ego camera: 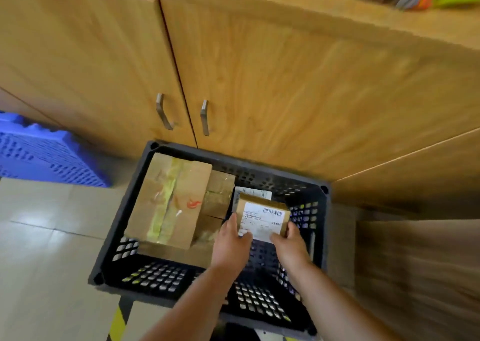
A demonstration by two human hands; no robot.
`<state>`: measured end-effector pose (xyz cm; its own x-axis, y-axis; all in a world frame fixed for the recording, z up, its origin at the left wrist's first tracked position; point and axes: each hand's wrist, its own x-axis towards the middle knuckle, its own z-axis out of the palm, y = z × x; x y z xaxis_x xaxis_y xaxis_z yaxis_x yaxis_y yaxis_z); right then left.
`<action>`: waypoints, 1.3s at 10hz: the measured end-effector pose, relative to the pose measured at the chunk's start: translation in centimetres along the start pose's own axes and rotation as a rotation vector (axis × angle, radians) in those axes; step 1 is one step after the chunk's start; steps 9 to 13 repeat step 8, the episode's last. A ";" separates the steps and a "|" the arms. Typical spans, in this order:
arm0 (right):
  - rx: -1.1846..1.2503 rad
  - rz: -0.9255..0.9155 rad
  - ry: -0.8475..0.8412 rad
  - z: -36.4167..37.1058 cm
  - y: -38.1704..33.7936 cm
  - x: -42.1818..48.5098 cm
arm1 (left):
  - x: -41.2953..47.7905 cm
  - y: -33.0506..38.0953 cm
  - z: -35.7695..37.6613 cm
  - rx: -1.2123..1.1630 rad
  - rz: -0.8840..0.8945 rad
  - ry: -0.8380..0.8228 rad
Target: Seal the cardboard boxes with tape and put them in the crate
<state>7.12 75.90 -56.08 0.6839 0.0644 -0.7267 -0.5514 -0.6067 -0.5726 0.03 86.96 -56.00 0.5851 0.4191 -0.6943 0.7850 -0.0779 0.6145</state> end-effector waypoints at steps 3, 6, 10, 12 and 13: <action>0.063 -0.029 -0.015 2.5 2.1 9.2 | 8.8 -2.1 3.0 0.125 0.040 0.035; -0.003 -0.069 -0.062 2.7 2.4 10.7 | 9.6 -3.0 4.0 0.167 0.147 0.090; 0.023 -0.127 0.000 1.8 1.6 7.6 | 7.1 -2.0 2.1 0.150 0.172 0.100; 0.023 -0.127 0.000 1.8 1.6 7.6 | 7.1 -2.0 2.1 0.150 0.172 0.100; 0.023 -0.127 0.000 1.8 1.6 7.6 | 7.1 -2.0 2.1 0.150 0.172 0.100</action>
